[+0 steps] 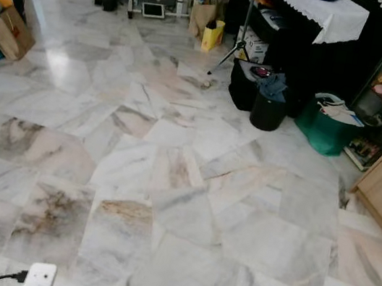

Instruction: Hang keys on a hook

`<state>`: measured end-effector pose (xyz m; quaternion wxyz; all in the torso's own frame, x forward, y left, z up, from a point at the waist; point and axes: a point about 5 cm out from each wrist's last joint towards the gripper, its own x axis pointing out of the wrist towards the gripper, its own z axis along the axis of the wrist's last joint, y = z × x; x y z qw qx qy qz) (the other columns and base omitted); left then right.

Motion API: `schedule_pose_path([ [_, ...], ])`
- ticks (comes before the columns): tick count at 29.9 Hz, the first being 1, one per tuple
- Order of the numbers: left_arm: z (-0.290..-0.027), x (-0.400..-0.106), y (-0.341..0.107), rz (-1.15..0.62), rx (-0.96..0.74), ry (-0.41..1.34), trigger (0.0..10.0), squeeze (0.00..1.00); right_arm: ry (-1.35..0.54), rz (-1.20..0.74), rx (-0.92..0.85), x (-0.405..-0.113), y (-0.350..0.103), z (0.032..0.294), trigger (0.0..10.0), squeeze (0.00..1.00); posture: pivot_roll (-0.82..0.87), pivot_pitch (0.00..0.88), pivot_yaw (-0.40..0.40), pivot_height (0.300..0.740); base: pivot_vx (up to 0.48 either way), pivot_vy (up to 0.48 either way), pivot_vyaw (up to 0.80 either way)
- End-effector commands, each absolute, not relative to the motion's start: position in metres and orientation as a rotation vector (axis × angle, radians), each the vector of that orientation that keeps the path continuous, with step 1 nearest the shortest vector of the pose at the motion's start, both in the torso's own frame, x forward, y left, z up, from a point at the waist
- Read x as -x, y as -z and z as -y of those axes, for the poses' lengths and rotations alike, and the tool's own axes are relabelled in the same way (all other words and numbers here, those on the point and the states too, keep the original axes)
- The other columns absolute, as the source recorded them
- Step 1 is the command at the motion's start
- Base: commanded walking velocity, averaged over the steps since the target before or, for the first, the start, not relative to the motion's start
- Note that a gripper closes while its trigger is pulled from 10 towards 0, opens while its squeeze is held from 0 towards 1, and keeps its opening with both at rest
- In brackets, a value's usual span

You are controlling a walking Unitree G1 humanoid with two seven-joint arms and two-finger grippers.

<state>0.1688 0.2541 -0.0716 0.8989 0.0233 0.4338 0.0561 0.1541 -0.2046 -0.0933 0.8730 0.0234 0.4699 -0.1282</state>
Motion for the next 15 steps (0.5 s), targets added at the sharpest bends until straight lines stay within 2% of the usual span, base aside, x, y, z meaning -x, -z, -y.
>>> schedule_pose_path([
  [1,-0.254,-0.168,0.073,-0.903,-0.054,-0.111,10.0,0.00,0.275,-0.999,-0.073,-0.154,0.095,0.200,10.0,0.00,0.11,0.000,0.041,0.716,0.000,0.000,-0.73],
  [5,-0.261,-0.161,0.075,-0.936,-0.074,-0.120,10.0,0.00,0.272,-1.004,-0.081,-0.156,0.095,0.199,10.0,0.00,0.11,0.000,0.051,0.716,0.000,0.000,-0.72],
  [8,-0.280,-0.148,0.073,-0.967,-0.088,-0.158,10.0,0.00,0.272,-1.002,-0.097,-0.156,0.095,0.194,10.0,0.00,0.11,0.000,0.062,0.716,0.000,0.000,-0.72],
  [15,-0.299,-0.135,0.071,-1.006,-0.119,-0.182,10.0,0.00,0.213,-0.996,-0.065,-0.157,0.095,0.187,10.0,0.00,0.10,0.000,0.057,0.716,0.000,0.000,-0.72],
])
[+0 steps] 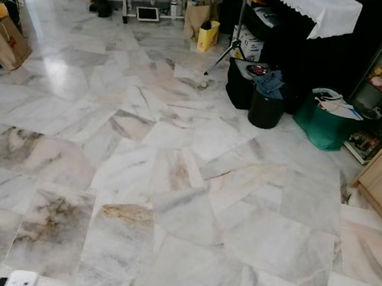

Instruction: Hang keys on a hook

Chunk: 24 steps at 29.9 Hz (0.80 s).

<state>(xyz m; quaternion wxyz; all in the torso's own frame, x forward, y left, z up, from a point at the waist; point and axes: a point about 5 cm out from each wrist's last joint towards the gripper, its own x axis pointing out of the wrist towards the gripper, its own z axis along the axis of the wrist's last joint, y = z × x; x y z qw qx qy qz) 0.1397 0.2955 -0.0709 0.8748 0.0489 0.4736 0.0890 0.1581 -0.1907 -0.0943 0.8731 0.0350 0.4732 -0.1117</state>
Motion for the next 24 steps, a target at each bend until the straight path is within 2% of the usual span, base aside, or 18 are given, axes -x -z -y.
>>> schedule_pose_path([
  [1,-0.299,-0.135,0.071,-1.008,-0.124,-0.183,10.0,0.00,0.218,-0.995,-0.071,-0.158,0.095,0.187,10.0,0.00,0.09,0.000,0.056,0.716,0.000,0.000,-0.72],
  [11,-0.286,-0.136,0.077,-1.022,-0.111,-0.184,10.0,0.00,0.172,-0.991,-0.057,-0.160,0.094,0.188,10.0,0.00,0.06,0.000,0.028,0.716,0.000,0.000,-0.71],
  [24,-0.267,-0.127,0.087,-1.054,-0.066,-0.181,10.0,0.00,0.187,-0.999,-0.039,-0.155,0.093,0.210,10.0,0.00,0.08,0.000,-0.016,0.716,0.000,0.000,-0.71],
])
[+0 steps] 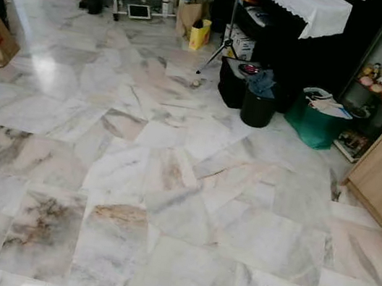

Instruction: Hang keys on a hook

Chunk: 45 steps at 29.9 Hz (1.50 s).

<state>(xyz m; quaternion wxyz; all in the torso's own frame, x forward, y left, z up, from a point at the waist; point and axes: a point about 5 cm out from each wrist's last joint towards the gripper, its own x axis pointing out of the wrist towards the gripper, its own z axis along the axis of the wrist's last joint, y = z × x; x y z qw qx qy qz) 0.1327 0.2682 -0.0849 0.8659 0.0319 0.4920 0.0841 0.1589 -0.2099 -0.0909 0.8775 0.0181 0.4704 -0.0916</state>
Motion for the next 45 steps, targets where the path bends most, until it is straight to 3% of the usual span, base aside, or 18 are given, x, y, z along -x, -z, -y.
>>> schedule_pose_path([
  [1,-0.266,-0.127,0.088,-1.055,-0.064,-0.182,10.0,0.00,0.182,-1.001,-0.036,-0.154,0.093,0.210,10.0,0.00,0.08,0.000,-0.018,0.716,0.000,0.000,-0.71],
  [14,-0.236,-0.150,0.089,-1.008,-0.059,-0.134,10.0,0.00,0.158,-1.002,-0.045,-0.152,0.094,0.208,10.0,0.00,0.06,0.000,-0.019,0.716,0.000,0.000,-0.70],
  [22,-0.239,-0.148,0.089,-1.021,-0.062,-0.148,10.0,0.00,0.155,-1.009,-0.053,-0.151,0.095,0.206,10.0,0.00,0.07,0.000,-0.019,0.716,0.000,-0.275,-0.69],
  [45,-0.241,-0.144,0.090,-1.025,-0.058,-0.160,10.0,0.00,0.116,-1.005,-0.029,-0.153,0.093,0.208,10.0,0.00,0.06,0.000,-0.039,0.716,0.000,0.000,-0.67],
])
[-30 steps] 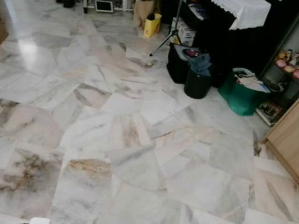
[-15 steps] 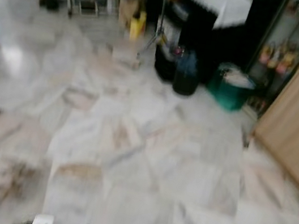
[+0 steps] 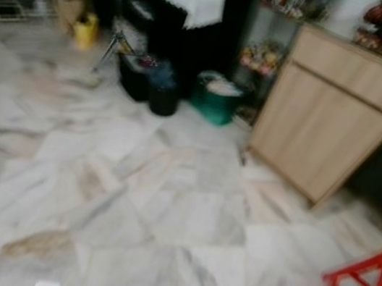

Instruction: Hang keys on a hook

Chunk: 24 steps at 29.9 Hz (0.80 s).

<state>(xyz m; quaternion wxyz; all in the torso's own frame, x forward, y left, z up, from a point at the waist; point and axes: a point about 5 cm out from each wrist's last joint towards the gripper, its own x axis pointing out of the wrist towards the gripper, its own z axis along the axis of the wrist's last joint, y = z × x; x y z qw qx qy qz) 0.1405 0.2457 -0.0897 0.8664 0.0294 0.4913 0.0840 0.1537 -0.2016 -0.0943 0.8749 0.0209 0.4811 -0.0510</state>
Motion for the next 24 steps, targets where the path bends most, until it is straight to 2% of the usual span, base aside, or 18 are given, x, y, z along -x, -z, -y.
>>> schedule_pose_path([
  [1,-0.2403,-0.1431,0.0903,-1.030,-0.060,-0.156,10.0,0.00,0.119,-1.004,-0.030,-0.1536,0.0933,0.2083,10.0,0.00,0.06,0.000,-0.039,0.716,0.000,0.000,-0.66],
  [24,-0.2417,-0.1442,0.0895,-1.035,-0.110,-0.116,10.0,0.00,0.119,-0.998,-0.043,-0.1566,0.0921,0.2083,10.0,0.00,0.06,0.000,-0.037,0.716,0.000,0.000,-0.66],
])
